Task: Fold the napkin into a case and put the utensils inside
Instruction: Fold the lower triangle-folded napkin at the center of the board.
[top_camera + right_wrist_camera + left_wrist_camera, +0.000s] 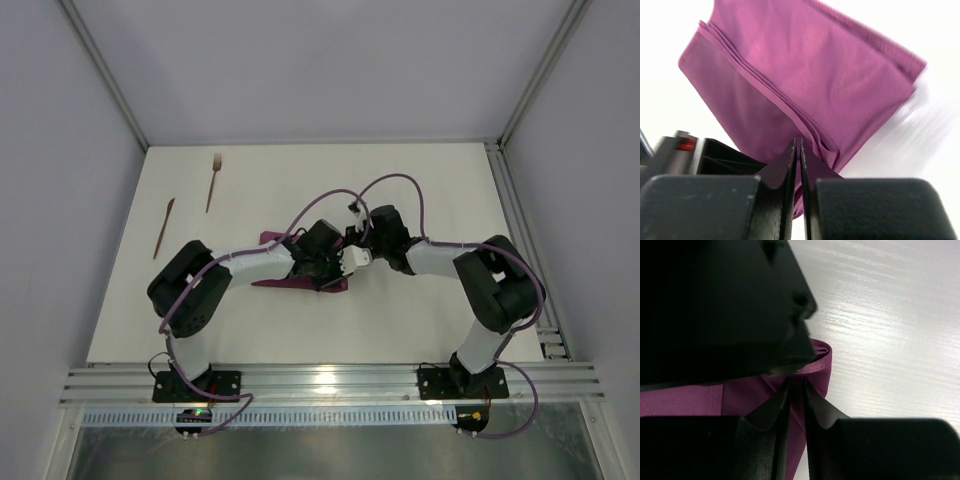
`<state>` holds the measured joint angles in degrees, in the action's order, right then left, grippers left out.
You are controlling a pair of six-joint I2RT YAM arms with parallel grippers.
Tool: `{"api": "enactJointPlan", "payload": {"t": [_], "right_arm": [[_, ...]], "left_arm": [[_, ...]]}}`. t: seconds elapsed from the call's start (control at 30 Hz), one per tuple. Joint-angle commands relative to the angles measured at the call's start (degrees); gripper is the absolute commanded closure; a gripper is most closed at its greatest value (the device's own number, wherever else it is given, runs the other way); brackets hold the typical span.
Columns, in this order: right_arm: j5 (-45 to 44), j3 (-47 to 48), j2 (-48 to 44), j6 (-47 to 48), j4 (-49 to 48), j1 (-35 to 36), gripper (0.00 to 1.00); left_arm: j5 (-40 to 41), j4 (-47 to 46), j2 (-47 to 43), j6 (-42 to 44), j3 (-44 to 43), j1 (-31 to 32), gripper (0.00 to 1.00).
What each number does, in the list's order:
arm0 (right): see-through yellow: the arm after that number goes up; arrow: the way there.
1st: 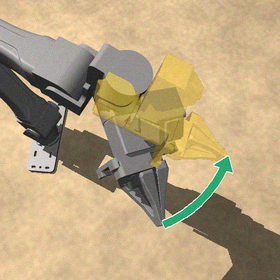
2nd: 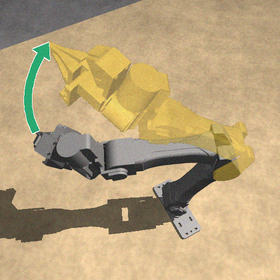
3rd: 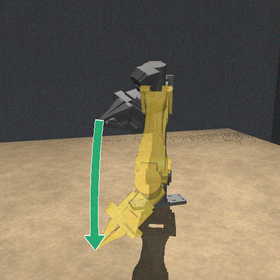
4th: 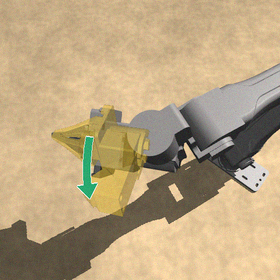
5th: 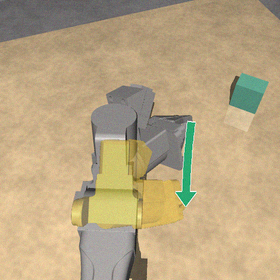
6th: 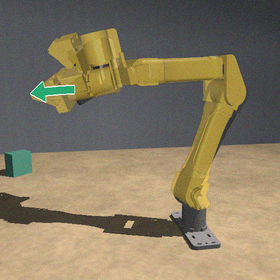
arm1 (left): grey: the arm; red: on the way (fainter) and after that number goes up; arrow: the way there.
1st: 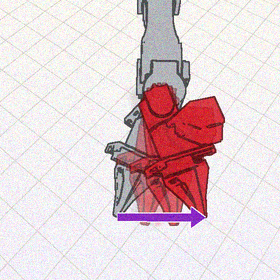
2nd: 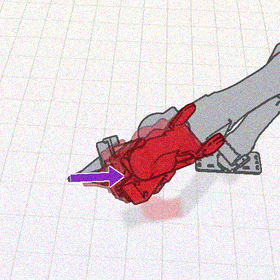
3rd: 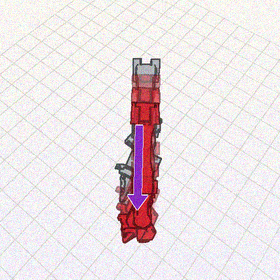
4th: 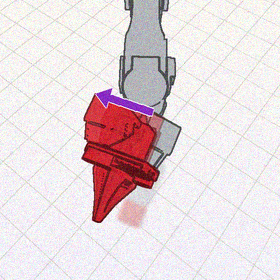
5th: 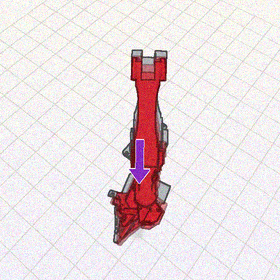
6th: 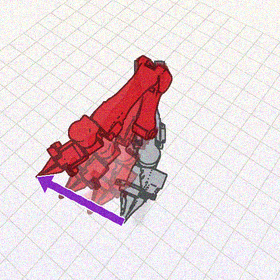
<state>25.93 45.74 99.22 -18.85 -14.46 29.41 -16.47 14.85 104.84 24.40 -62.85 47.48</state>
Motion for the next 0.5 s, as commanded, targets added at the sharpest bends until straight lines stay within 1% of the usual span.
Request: {"api": "enactJointPlan", "payload": {"t": [0.0,0.13,0.2,0.33,0.47], "right_arm": [[1.31,3.92,-4.91,0.92,1.53,-1.11,0.9],[2.36,3.31,-6.84,0.49,3.12,-1.2,0.9],[3.15,1.21,-7.55,-0.13,2.86,-1.11,0.91],[5.79,-4.06,-8.51,-1.97,-0.64,-1.11,0.94],[8.43,-7.24,-9.39,-3.3,-3.21,-0.76,0.94]], "left_arm": [[-2.07,-1.23,-1.3,-0.23,2.03,-0.2,0.83],[-2.87,-1.84,-2.35,-0.76,2.38,-0.55,0.81],[-2.87,-1.93,-2.88,-0.76,2.21,-0.55,0.8],[-2.69,-1.93,-3.67,-1.02,2.03,-0.73,0.78],[-2.43,-1.76,-3.94,-0.94,1.77,-0.73,0.77]]}}
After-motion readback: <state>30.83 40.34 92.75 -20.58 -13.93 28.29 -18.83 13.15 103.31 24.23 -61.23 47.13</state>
